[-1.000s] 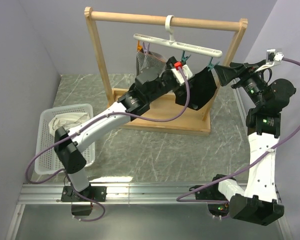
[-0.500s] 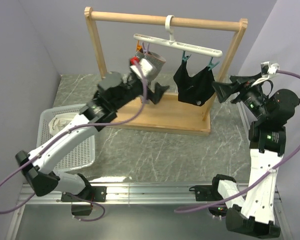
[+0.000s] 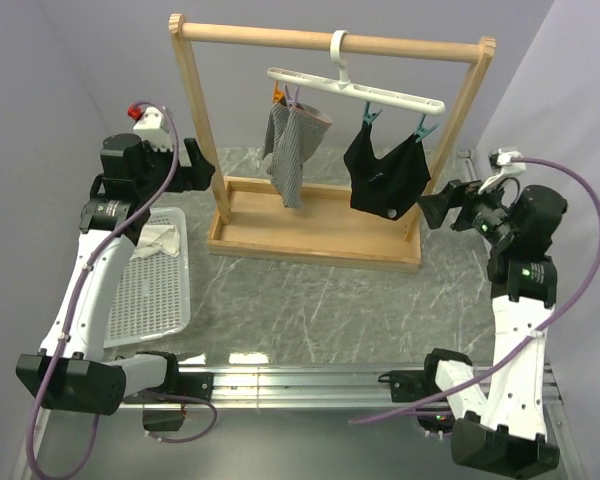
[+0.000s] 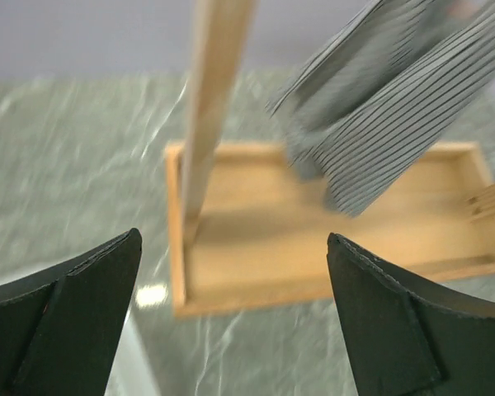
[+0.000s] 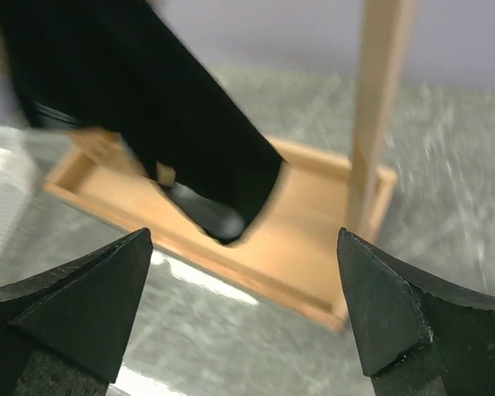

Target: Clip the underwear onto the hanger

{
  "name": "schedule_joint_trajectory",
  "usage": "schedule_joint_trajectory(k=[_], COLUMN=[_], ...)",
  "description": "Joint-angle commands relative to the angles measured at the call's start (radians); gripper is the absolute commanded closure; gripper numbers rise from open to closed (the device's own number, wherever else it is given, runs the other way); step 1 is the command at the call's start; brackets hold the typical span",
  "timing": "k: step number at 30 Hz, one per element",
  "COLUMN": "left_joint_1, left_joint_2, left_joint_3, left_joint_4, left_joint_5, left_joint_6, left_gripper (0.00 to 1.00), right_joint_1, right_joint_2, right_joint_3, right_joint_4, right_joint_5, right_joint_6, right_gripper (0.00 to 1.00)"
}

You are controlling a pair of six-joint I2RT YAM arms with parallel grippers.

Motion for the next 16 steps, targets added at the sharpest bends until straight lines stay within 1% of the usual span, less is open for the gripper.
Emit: schedule_joint_trajectory(k=[1, 3, 5, 9, 13, 16], left_joint_1=[0.017, 0.017, 0.017, 0.017, 0.019, 0.017], left_joint_2=[0.000, 0.001, -0.014, -0.091, -0.131, -0.186], left_joint_3=[0.041, 0.032, 0.015, -0.094, -0.118, -0.134], left_joint_4=[-0.219, -0.253, -0.270, -0.215, -0.204, -0.146], left_joint_5=[-0.021, -0.125, -0.167, -0.149, -0.160, -0.189], left_joint_6=[0.024, 0.031, 0.040, 0.051, 0.025, 0.029], left_gripper=[0.01, 0.01, 0.01, 0.01, 0.01, 0.01], right_joint_1=[0.013, 0.032, 0.044, 0.073, 0.078, 0.078], right_joint_2=[0.002, -0.009, -0.039, -0.090, -0.142, -0.183], right_joint_3=[-0.084, -0.125, -0.184, -0.255, -0.275, -0.277], right_joint_4=[-0.061, -0.078, -0.080, -0.093, -0.109, -0.103], right_joint_5=[0.108, 0.128, 0.159, 0.202, 0.202, 0.196], right_joint_6=[-0.109, -0.152, -0.185, -0.217, -0.222, -0.215], right_gripper=[0.00, 0.00, 0.00, 0.00, 0.00, 0.00])
